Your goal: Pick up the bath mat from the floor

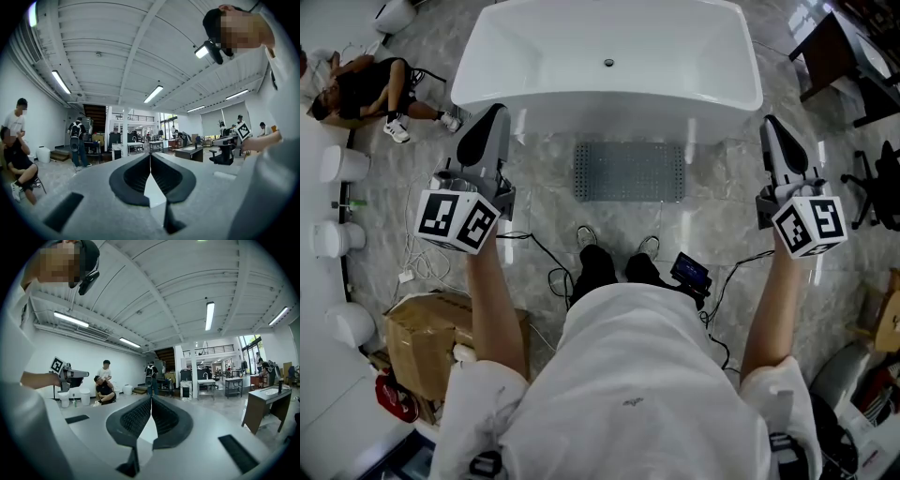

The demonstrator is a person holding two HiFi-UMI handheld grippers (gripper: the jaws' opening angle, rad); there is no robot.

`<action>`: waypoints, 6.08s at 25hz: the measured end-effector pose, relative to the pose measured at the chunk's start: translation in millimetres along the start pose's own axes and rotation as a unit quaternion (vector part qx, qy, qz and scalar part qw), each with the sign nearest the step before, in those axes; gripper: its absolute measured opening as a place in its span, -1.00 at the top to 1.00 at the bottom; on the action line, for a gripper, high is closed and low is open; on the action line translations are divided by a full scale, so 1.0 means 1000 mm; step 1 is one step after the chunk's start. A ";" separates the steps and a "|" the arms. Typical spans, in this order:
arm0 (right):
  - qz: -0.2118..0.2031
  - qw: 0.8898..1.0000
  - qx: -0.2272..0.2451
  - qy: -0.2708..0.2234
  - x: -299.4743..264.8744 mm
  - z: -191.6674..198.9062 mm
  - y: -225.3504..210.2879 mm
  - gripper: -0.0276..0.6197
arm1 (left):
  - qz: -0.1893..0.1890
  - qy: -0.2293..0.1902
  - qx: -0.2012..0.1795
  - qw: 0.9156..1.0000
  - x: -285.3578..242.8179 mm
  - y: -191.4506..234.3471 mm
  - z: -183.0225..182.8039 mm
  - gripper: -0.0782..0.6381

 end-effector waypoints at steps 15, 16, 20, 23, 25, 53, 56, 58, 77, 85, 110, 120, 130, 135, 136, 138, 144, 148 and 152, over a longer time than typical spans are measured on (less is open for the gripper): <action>-0.026 0.999 -0.025 0.027 -0.006 0.037 0.009 0.89 | -0.017 0.027 0.004 0.999 0.006 -0.010 0.021 0.74; -0.025 0.999 -0.025 0.029 -0.008 0.038 0.009 0.89 | -0.016 0.027 0.004 0.999 0.005 -0.007 0.022 0.74; -0.017 0.999 -0.025 0.036 -0.018 0.041 0.009 0.89 | -0.014 0.030 0.008 0.999 -0.003 0.008 0.026 0.74; -0.008 0.999 -0.026 0.036 -0.027 0.039 0.011 0.89 | -0.010 0.029 0.014 0.999 -0.009 0.024 0.030 0.74; 0.000 0.999 -0.027 0.036 -0.037 0.037 0.014 0.89 | -0.003 0.033 0.014 0.999 -0.016 0.038 0.033 0.74; 0.041 0.980 -0.024 0.194 -0.122 0.125 0.047 0.89 | 0.079 0.116 0.073 0.987 -0.111 0.179 0.127 0.75; 0.024 0.976 -0.015 0.216 -0.128 0.147 0.034 0.89 | 0.067 0.135 0.087 0.985 -0.115 0.176 0.146 0.75; 0.013 0.974 -0.011 0.226 -0.133 0.162 0.030 0.89 | 0.059 0.159 0.097 0.981 -0.116 0.176 0.161 0.75; -0.063 0.943 -0.071 0.320 -0.127 0.336 0.019 0.89 | -0.015 0.244 0.147 0.958 -0.102 0.157 0.327 0.74; -0.087 0.923 -0.077 0.368 -0.131 0.418 0.024 0.89 | -0.044 0.290 0.197 0.936 -0.098 0.170 0.420 0.74; -0.126 0.853 -0.072 0.502 -0.142 0.661 0.055 0.88 | -0.074 0.395 0.255 0.880 -0.091 0.219 0.668 0.74; -0.118 0.826 -0.080 0.545 -0.150 0.783 0.047 0.87 | -0.114 0.428 0.273 0.854 -0.071 0.258 0.787 0.73; -0.102 0.815 -0.100 0.562 -0.162 0.883 0.034 0.62 | -0.115 0.449 0.275 0.842 -0.064 0.279 0.887 0.58; -0.097 0.803 -0.124 0.575 -0.170 0.935 0.031 0.58 | -0.116 0.459 0.263 0.841 -0.071 0.293 0.926 0.49; -0.098 0.800 -0.121 0.579 -0.172 0.947 0.031 0.54 | -0.117 0.460 0.261 0.841 -0.073 0.296 0.934 0.47; -0.097 0.795 -0.114 0.588 -0.173 0.968 0.030 0.51 | -0.120 0.462 0.257 0.840 -0.076 0.302 0.950 0.43; -0.082 0.788 -0.112 0.600 -0.180 1.022 0.032 0.41 | -0.148 0.465 0.253 0.835 -0.076 0.322 0.992 0.36; -0.067 0.782 -0.122 0.608 -0.181 1.054 0.031 0.38 | -0.164 0.471 0.255 0.828 -0.071 0.333 1.025 0.27; -0.044 0.779 -0.139 0.610 -0.180 1.075 0.030 0.33 | -0.176 0.468 0.263 0.825 -0.071 0.345 1.050 0.16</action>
Point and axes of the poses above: the fingertips, and each gripper's own axes: x backward along the fingers, y to its left, z out of its underside, the point moved 7 cm from there along x, backward along the fingers, and after that the axes turned 10 degrees about x, right-handed, at the moved point
